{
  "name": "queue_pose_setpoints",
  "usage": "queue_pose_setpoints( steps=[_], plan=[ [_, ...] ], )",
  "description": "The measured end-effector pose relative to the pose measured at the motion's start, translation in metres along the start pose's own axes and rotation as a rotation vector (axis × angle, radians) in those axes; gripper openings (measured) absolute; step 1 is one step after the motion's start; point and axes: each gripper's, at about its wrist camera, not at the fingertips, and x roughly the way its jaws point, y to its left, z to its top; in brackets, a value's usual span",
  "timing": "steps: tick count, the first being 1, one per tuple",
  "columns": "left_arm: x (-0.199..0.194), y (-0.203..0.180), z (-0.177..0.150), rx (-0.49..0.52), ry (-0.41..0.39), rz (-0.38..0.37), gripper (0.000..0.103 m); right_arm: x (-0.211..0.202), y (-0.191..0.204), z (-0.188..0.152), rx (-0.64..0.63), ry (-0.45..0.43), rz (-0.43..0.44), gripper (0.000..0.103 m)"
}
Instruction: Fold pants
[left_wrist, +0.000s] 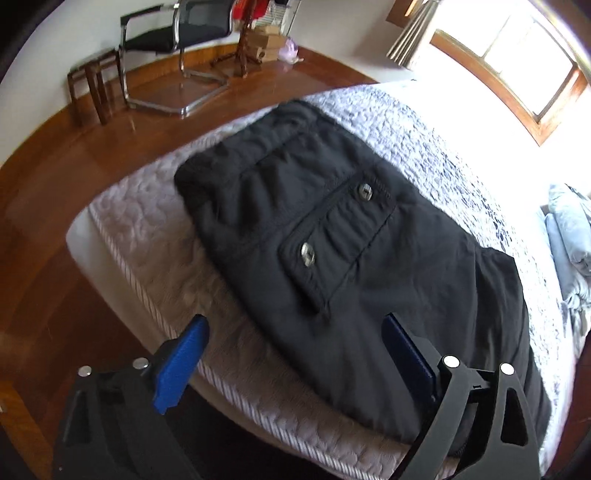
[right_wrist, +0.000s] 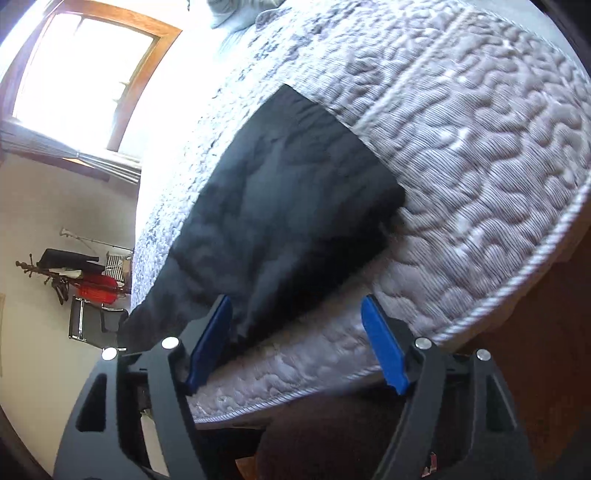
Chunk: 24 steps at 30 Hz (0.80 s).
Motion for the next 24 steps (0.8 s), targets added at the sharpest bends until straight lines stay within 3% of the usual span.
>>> queue_pose_setpoints(
  steps=[5,12,14,16,17,19,24],
  plan=[
    [0.008,0.015,-0.007,-0.060,0.052,-0.010,0.095,0.010,-0.018,0.000,0.058,0.003,0.094,0.073],
    [0.023,0.027,-0.008,-0.144,0.093,-0.040,0.095,0.028,-0.025,0.014,0.101,-0.017,0.139,0.070],
    [0.026,0.033,-0.006,-0.160,0.096,-0.042,0.095,0.030,-0.022,0.019,0.090,-0.025,0.144,0.059],
    [0.029,0.036,-0.003,-0.167,0.093,-0.034,0.095,0.031,-0.018,0.025,0.073,-0.034,0.140,0.027],
    [0.030,0.037,-0.003,-0.173,0.092,-0.031,0.095,0.032,-0.016,0.028,0.064,-0.038,0.136,0.021],
    [0.035,0.034,-0.002,-0.187,0.086,-0.019,0.096,0.032,-0.007,0.036,0.027,-0.044,0.139,0.014],
    [0.040,0.015,0.009,-0.183,0.045,0.033,0.096,0.019,0.028,0.068,-0.066,-0.073,0.160,0.011]
  ],
)
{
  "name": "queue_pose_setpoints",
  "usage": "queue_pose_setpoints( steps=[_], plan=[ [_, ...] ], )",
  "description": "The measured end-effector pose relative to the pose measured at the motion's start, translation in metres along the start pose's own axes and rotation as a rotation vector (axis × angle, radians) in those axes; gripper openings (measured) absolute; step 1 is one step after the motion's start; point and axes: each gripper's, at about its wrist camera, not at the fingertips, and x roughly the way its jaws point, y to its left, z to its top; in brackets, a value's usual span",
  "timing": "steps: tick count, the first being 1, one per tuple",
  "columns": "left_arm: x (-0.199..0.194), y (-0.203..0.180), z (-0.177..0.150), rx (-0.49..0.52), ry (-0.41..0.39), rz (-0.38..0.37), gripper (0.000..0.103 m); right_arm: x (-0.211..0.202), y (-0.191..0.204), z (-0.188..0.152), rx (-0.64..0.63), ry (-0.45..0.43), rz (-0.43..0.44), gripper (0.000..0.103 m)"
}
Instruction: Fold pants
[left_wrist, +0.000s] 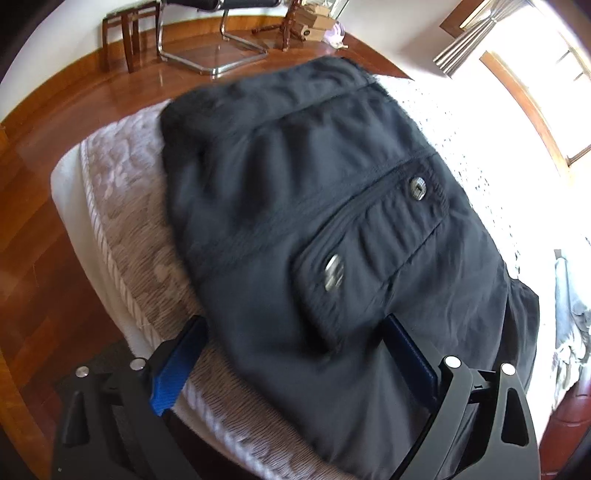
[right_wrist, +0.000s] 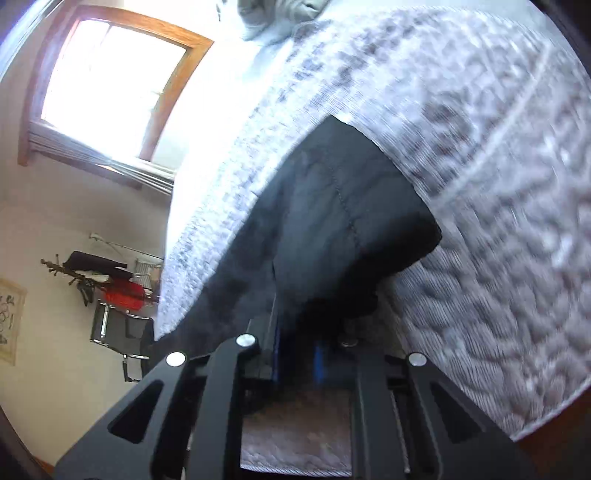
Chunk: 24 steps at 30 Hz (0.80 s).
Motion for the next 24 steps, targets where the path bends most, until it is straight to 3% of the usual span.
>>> queue_pose_setpoints(
  steps=[2,4,8,12,13,15,21,23,24],
  plan=[
    [0.001,-0.015,0.000,-0.009,-0.024,0.015,0.095,-0.003,0.009,0.016,-0.031,-0.021,-0.009,0.011],
    [0.001,-0.035,0.001,0.022,-0.029,-0.045,0.085,-0.008,0.018,0.033,-0.069,-0.047,-0.030,0.010],
    [0.009,-0.070,-0.006,0.052,0.004,-0.097,0.085,-0.021,0.017,0.056,-0.080,-0.109,-0.094,0.010],
    [0.018,-0.121,-0.021,0.231,0.017,-0.136,0.071,-0.043,-0.014,0.061,-0.029,-0.181,-0.151,0.010],
    [0.020,-0.128,-0.023,0.256,0.027,-0.147,0.064,-0.048,-0.026,0.061,-0.007,-0.199,-0.187,0.010],
    [0.027,-0.142,-0.024,0.286,0.048,-0.169,0.062,-0.050,-0.048,0.060,0.020,-0.202,-0.237,0.010],
    [0.028,-0.151,-0.025,0.321,0.053,-0.156,0.062,-0.042,-0.071,0.047,0.014,-0.168,-0.293,0.013],
    [0.016,-0.145,-0.036,0.341,0.043,-0.143,0.066,-0.042,-0.071,0.043,0.017,-0.161,-0.298,0.022],
    [0.013,-0.142,-0.034,0.350,0.032,-0.126,0.077,-0.042,-0.070,0.043,0.023,-0.151,-0.298,0.031]
  ],
)
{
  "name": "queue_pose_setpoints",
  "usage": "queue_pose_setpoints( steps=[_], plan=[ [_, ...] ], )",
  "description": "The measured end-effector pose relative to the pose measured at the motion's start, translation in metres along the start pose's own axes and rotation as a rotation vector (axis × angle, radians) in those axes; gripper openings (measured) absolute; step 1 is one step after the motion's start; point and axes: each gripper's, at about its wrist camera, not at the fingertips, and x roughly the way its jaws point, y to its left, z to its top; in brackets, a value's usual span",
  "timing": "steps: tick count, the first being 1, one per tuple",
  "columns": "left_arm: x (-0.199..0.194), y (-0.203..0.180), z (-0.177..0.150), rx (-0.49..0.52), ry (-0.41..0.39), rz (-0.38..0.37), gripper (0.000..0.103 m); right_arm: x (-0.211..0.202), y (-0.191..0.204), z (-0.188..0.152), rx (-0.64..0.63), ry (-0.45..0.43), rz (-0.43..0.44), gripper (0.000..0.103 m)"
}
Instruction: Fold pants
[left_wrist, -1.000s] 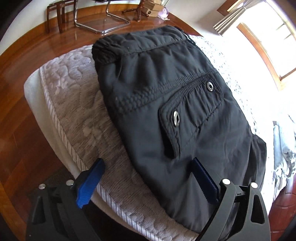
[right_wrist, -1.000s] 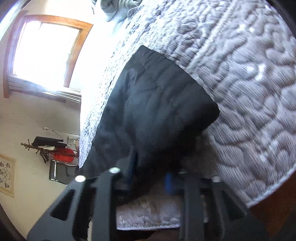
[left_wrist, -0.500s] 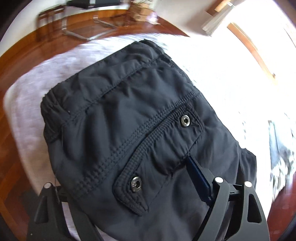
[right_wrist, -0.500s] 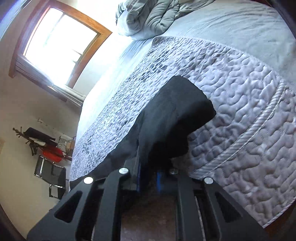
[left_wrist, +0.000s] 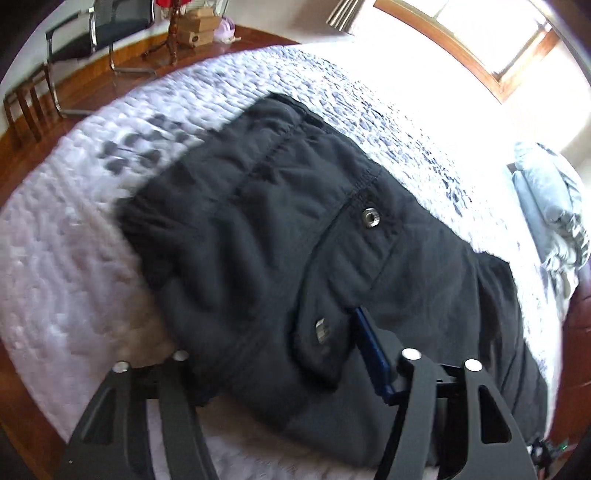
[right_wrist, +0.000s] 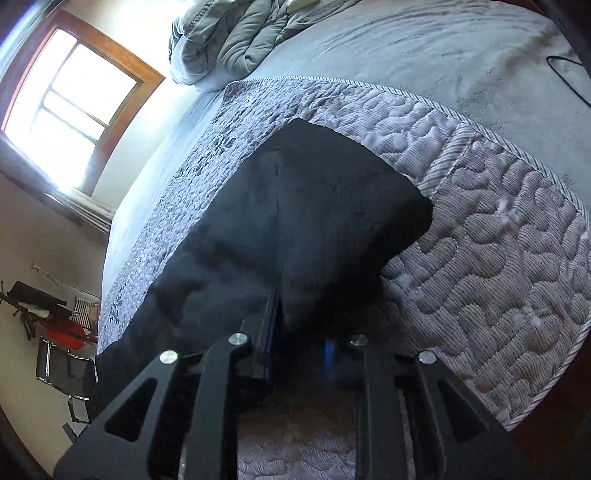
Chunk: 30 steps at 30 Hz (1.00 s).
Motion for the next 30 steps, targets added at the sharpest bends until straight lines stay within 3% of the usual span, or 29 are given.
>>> queue_pose_setpoints(
  steps=[1,2,4,5,11,12,16,18,20,24,30],
  plan=[
    [-0.004,0.004,-0.003,0.007,-0.010,0.039,0.087,0.001,-0.002,-0.002,0.009,0.008,0.001,0.038],
    [-0.008,0.008,-0.003,0.010,-0.023,0.058,0.088,0.000,-0.003,-0.004,0.014,0.008,0.003,0.040],
    [-0.016,0.013,-0.013,0.020,-0.040,0.073,0.088,-0.002,-0.008,-0.010,0.032,0.012,0.004,0.056],
    [-0.020,0.015,-0.018,0.021,-0.039,0.076,0.089,-0.002,-0.012,-0.012,0.055,0.012,0.010,0.059],
    [-0.029,0.020,-0.030,0.000,-0.038,0.079,0.090,0.002,-0.038,-0.013,0.207,-0.005,0.130,0.062],
    [-0.030,0.020,-0.033,0.002,-0.042,0.081,0.090,0.005,-0.039,-0.012,0.219,-0.002,0.132,0.061],
    [-0.029,0.018,-0.032,-0.013,-0.035,0.072,0.090,0.014,-0.037,-0.010,0.210,-0.003,0.127,0.023],
    [-0.029,0.020,-0.035,-0.020,-0.032,0.067,0.090,0.014,-0.034,-0.010,0.213,-0.014,0.118,0.017],
    [-0.030,0.022,-0.036,-0.022,-0.028,0.068,0.090,0.008,-0.024,-0.009,0.179,-0.040,0.080,0.015],
    [-0.032,0.020,-0.037,-0.029,-0.028,0.055,0.090,-0.010,0.034,-0.005,-0.026,-0.135,-0.074,0.012],
    [-0.044,0.006,-0.041,0.026,-0.061,0.055,0.091,-0.033,0.139,-0.007,-0.325,-0.240,-0.112,0.012]
  ],
)
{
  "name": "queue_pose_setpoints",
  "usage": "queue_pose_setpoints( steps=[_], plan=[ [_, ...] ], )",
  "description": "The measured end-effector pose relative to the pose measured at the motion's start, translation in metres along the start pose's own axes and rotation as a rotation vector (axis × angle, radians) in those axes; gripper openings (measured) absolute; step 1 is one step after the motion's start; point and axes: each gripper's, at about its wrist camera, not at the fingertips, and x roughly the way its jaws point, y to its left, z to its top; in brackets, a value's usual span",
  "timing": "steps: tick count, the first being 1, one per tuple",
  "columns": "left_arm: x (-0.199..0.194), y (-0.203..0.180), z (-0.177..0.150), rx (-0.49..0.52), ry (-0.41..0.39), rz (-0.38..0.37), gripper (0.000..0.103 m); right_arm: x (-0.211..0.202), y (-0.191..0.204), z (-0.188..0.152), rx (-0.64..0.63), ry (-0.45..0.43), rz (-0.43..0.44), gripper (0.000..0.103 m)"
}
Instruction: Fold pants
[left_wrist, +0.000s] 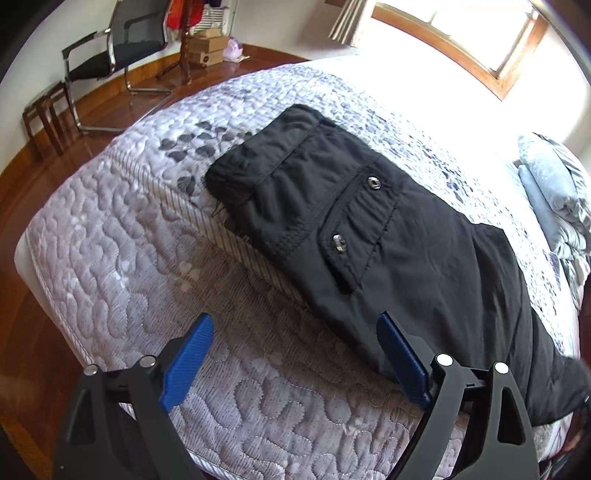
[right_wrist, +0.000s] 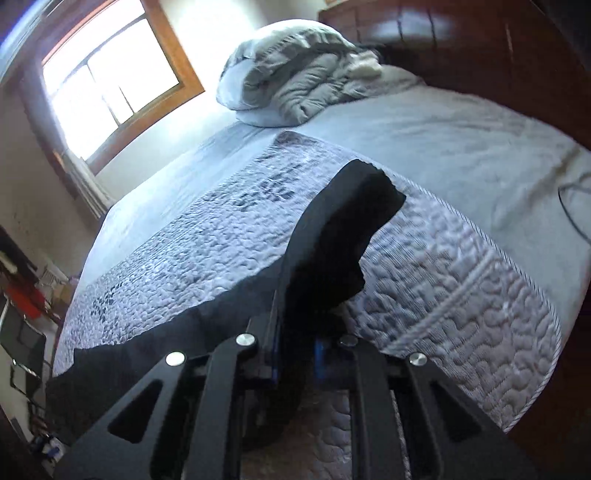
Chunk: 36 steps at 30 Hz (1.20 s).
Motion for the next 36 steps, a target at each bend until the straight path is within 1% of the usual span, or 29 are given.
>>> queue_pose_setpoints(
  steps=[3,6,8,10,12,13,16,21,25,29,32,33,34,35,36],
  plan=[
    [-0.002,-0.001,-0.001,-0.016,0.007,-0.025,0.092,-0.008,0.048,0.005,-0.148,-0.027,0.008,0.012],
    [-0.003,0.001,-0.002,-0.046,0.015,-0.048,0.092,-0.012,0.101,-0.003,-0.318,-0.035,0.016,0.012],
    [-0.005,0.002,-0.003,-0.060,0.015,-0.062,0.092,-0.011,0.135,-0.016,-0.433,-0.033,0.026,0.012],
    [-0.007,0.001,-0.004,-0.062,0.014,-0.068,0.092,-0.007,0.170,-0.034,-0.542,-0.015,0.054,0.012],
    [-0.010,0.000,-0.005,-0.054,0.009,-0.067,0.092,-0.002,0.194,-0.051,-0.608,0.006,0.077,0.012],
    [-0.010,-0.001,-0.005,-0.051,0.009,-0.067,0.092,0.004,0.205,-0.062,-0.635,0.028,0.102,0.012],
    [-0.012,0.000,-0.005,-0.052,0.012,-0.069,0.092,0.019,0.223,-0.086,-0.657,0.091,0.148,0.012],
    [-0.013,0.004,-0.006,-0.068,0.012,-0.072,0.093,0.044,0.243,-0.131,-0.718,0.184,0.182,0.012],
    [-0.010,0.004,-0.008,-0.073,0.022,-0.074,0.093,0.048,0.258,-0.167,-0.806,0.209,0.162,0.013],
    [-0.005,0.005,-0.009,-0.073,0.032,-0.073,0.093,0.048,0.260,-0.188,-0.891,0.198,0.133,0.013],
    [0.000,0.005,-0.009,-0.080,0.042,-0.076,0.093,0.046,0.259,-0.200,-0.943,0.200,0.156,0.026],
    [0.001,0.004,-0.009,-0.083,0.046,-0.078,0.093,0.045,0.258,-0.201,-0.941,0.206,0.168,0.043],
    [0.002,0.004,-0.010,-0.084,0.050,-0.079,0.093,0.043,0.257,-0.201,-0.925,0.230,0.200,0.067],
    [0.003,0.004,-0.010,-0.084,0.054,-0.081,0.093,0.039,0.254,-0.199,-0.886,0.258,0.268,0.070],
    [0.004,0.004,-0.011,-0.082,0.058,-0.082,0.093,0.035,0.252,-0.197,-0.857,0.271,0.317,0.069]
  ],
)
